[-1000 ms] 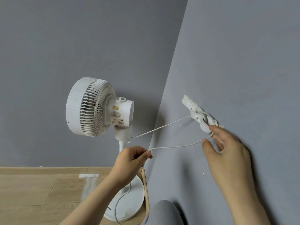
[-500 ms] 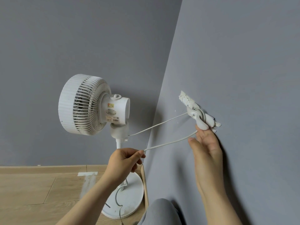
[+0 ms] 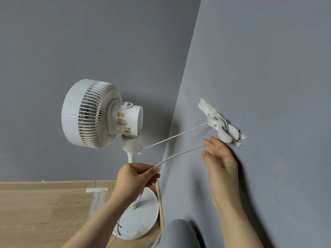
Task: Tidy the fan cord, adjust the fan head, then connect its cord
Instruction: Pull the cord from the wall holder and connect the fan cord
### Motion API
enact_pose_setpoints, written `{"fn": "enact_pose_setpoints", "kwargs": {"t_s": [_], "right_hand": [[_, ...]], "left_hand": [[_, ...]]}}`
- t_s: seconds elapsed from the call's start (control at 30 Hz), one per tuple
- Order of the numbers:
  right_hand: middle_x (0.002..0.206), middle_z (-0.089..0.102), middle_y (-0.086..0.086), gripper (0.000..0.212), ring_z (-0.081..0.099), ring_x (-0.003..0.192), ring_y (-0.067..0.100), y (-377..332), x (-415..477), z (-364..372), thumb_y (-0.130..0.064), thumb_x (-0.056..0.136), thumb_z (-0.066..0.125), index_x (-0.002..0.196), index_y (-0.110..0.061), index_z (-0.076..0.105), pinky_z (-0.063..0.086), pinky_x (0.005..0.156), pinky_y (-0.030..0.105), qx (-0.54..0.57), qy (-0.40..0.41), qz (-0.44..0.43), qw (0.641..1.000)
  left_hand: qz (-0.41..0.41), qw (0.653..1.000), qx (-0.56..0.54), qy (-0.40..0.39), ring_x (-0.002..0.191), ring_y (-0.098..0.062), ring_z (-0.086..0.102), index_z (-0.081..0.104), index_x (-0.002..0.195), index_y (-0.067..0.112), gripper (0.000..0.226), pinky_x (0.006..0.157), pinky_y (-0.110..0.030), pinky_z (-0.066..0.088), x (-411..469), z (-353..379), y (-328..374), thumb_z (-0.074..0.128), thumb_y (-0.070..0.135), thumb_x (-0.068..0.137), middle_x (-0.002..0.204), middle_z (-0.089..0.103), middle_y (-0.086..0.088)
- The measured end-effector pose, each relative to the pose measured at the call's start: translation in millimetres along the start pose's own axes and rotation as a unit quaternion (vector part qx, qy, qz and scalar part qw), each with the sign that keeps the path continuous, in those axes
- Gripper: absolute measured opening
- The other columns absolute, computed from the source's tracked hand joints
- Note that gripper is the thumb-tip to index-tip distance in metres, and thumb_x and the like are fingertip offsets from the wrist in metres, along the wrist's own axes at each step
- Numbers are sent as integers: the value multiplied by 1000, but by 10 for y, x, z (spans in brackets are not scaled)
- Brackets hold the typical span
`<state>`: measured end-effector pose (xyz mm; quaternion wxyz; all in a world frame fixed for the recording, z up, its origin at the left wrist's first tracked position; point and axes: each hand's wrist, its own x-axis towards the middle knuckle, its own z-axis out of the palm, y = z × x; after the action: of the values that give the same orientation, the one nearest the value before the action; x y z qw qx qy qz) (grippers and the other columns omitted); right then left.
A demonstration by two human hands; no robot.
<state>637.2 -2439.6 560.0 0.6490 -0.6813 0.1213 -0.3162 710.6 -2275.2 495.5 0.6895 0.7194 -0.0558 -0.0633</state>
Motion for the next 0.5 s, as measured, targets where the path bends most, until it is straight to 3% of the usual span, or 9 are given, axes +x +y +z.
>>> {"fn": "enact_pose_setpoints", "kwargs": {"t_s": [0.13, 0.23, 0.33, 0.43, 0.5], "right_hand": [[89, 76, -5, 24, 70, 89, 4, -27, -114, 49, -3, 86, 58, 91, -23, 71, 52, 88, 27, -82, -52, 14, 995], [81, 74, -10, 18, 67, 79, -1, -125, -141, 128, -11, 84, 65, 87, -27, 72, 50, 75, 12, -171, -118, -26, 978], [84, 61, -21, 22, 58, 75, -4, -177, -63, 216, -14, 82, 65, 99, -28, 69, 39, 69, 0, -354, -149, -113, 917], [97, 56, -13, 28, 52, 89, 5, -186, 7, 330, -13, 83, 61, 108, -23, 68, 33, 71, 8, -500, -183, -162, 831], [99, 57, -8, 28, 51, 87, 9, -170, 14, 399, -10, 83, 59, 107, -22, 69, 37, 67, 14, -523, -182, -151, 819]], "left_hand": [[14, 999, 27, 22, 59, -15, 69, 78, 72, 10, 16, 58, -23, 58, 5, -29, -60, 70, 13, 85, 65, 75, -3], [23, 999, 35, 31, 59, -17, 69, 78, 71, 10, 17, 59, -24, 59, 2, -34, -66, 70, 14, 85, 64, 75, -2], [35, 997, 49, 37, 62, -22, 71, 78, 71, 11, 17, 63, -29, 60, 2, -49, -69, 69, 16, 85, 64, 75, -2], [48, 997, 54, 38, 60, -21, 70, 78, 72, 11, 17, 61, -28, 60, -14, -79, -78, 69, 16, 85, 64, 75, 0], [58, 996, 57, 36, 54, -16, 67, 78, 72, 11, 17, 55, -22, 56, -34, -101, -76, 69, 16, 85, 63, 74, 0]]}}
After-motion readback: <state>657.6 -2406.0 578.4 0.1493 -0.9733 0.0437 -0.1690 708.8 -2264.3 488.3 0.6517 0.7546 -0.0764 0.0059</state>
